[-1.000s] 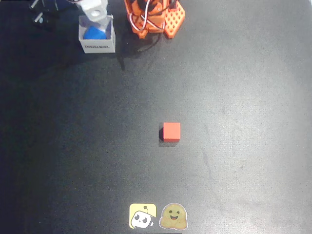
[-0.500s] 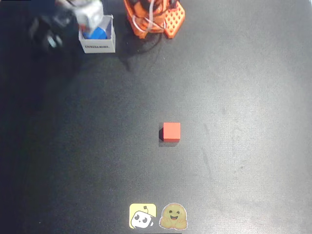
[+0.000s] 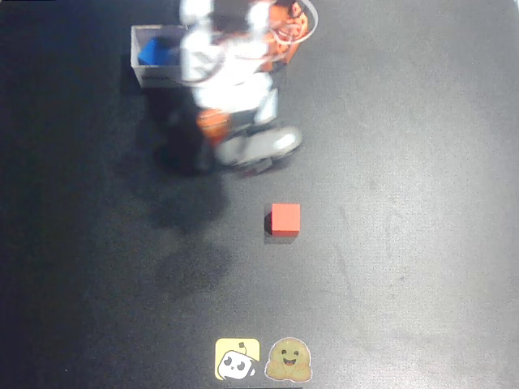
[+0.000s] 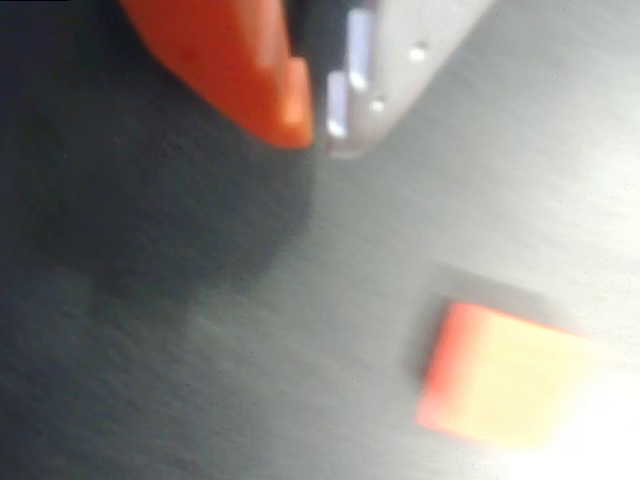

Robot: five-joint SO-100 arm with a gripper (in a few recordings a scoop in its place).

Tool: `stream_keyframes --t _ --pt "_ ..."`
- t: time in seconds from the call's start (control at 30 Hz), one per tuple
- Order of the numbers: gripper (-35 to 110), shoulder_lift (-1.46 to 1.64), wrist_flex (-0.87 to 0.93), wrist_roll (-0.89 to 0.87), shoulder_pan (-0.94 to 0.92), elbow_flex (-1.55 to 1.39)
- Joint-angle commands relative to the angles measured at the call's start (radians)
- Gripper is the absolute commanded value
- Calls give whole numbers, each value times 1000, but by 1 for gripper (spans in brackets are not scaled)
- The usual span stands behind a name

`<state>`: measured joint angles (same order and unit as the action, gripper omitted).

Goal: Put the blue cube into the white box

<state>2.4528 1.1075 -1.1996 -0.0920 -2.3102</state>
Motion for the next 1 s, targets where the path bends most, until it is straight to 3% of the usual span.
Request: stream_keyframes --t 0.0,0.2,0.33,0.57,0.97 --pt "0 278 -20 -48 64 -156" --pt "0 742 103 -86 72 -380" --pt "0 744 66 -137 74 -407" --pt "0 741 -147 -253 67 -644" --pt "0 744 235 -334 57 -644"
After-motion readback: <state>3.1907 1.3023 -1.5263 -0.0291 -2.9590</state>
